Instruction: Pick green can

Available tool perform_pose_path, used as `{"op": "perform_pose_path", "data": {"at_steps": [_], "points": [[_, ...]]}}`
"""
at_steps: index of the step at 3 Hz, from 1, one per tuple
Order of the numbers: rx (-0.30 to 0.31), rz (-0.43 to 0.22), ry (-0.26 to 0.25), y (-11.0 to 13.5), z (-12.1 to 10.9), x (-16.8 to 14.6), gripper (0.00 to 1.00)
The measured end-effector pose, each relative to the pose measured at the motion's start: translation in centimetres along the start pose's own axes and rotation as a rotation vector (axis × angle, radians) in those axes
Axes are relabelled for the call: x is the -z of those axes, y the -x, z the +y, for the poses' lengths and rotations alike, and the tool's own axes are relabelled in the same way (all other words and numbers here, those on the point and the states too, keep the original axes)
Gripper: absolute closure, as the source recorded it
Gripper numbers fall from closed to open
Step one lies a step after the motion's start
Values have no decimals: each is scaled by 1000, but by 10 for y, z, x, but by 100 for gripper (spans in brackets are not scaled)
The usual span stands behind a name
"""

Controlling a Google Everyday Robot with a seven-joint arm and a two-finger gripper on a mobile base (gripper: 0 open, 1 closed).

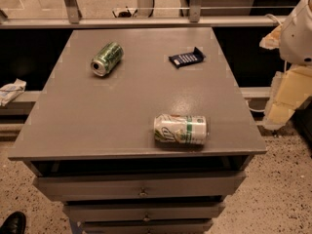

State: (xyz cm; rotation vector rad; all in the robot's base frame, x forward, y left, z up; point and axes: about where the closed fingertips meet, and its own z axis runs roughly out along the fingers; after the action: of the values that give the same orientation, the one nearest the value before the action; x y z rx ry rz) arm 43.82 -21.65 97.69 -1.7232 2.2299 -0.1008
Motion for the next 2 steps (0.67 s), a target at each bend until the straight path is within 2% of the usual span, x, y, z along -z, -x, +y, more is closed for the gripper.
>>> {"op": "perform_pose_path", "data": {"at_steps": [1,2], "points": [[1,-4,-4,1,-1,0,0],[17,-50,-25,9,-9,-7,0]]}}
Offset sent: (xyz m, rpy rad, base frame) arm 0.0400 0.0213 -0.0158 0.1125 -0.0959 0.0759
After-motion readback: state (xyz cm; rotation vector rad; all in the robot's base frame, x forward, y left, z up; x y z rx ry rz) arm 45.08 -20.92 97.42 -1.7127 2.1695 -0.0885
